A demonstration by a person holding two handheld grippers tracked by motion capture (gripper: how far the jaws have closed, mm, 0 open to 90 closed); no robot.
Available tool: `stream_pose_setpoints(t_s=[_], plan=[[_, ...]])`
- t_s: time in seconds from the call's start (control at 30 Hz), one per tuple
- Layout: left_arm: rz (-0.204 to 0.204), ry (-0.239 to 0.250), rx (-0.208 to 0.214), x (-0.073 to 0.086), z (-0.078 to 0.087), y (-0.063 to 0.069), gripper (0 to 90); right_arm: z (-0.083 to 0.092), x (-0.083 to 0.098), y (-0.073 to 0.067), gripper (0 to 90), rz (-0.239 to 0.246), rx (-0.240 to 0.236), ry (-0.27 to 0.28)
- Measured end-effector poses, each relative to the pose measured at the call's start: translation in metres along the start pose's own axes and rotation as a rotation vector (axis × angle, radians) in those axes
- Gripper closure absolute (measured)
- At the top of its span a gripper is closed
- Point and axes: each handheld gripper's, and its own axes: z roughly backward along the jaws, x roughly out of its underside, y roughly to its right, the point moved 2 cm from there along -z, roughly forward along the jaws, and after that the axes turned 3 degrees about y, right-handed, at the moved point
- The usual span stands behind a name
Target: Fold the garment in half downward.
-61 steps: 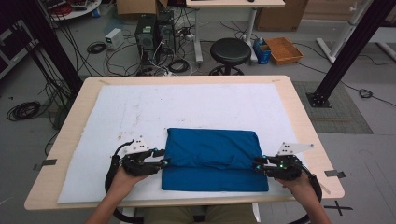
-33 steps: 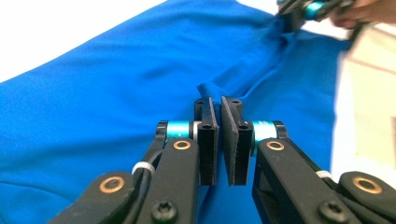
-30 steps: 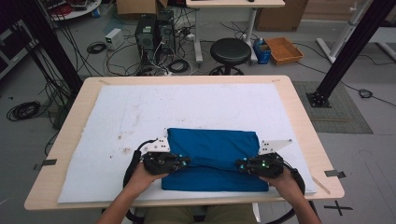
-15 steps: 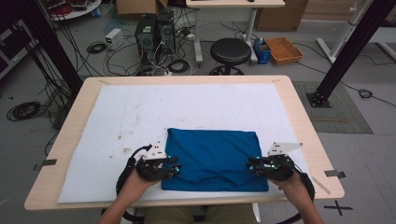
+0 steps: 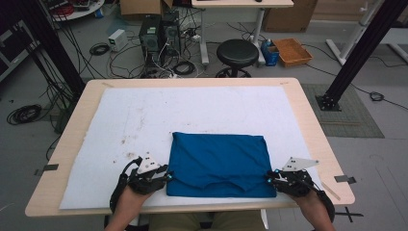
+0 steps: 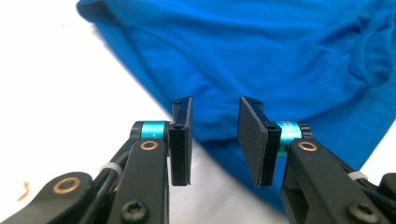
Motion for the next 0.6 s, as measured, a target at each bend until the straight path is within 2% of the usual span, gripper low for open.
stream_pose_setpoints(t_s=[0.03, 0.1, 0.2, 0.27, 0.37, 0.5, 0.6], plan=[[0.01, 0.003, 0.014, 0.001, 0.0, -0.001, 64.8, 0.0, 0.0, 0.0, 75.9, 0.003, 0.001, 0.004], [0.005, 0.003, 0.04, 0.002, -0.002, 0.001, 63.6, 0.0, 0.0, 0.0, 73.6, -0.005, -0.005, 0.013], [0.0, -0.012, 0.051, 0.003, -0.011, 0.004, 62.9, 0.0, -0.002, 0.0, 69.1, -0.02, -0.022, 0.042], [-0.021, -0.02, 0.034, 0.002, -0.015, 0.006, 63.9, -0.003, -0.002, -0.001, 70.3, -0.014, -0.018, 0.024], [-0.04, -0.024, 0.007, 0.001, -0.016, 0.008, 69.4, -0.005, -0.002, -0.002, 77.0, 0.009, -0.006, 0.012], [-0.052, -0.008, 0.012, 0.0, -0.014, 0.009, 75.0, -0.005, -0.002, -0.003, 79.5, 0.013, -0.008, 0.01], [-0.041, 0.014, 0.037, -0.003, -0.013, 0.013, 71.4, -0.005, -0.002, -0.003, 79.5, 0.015, -0.005, 0.01]])
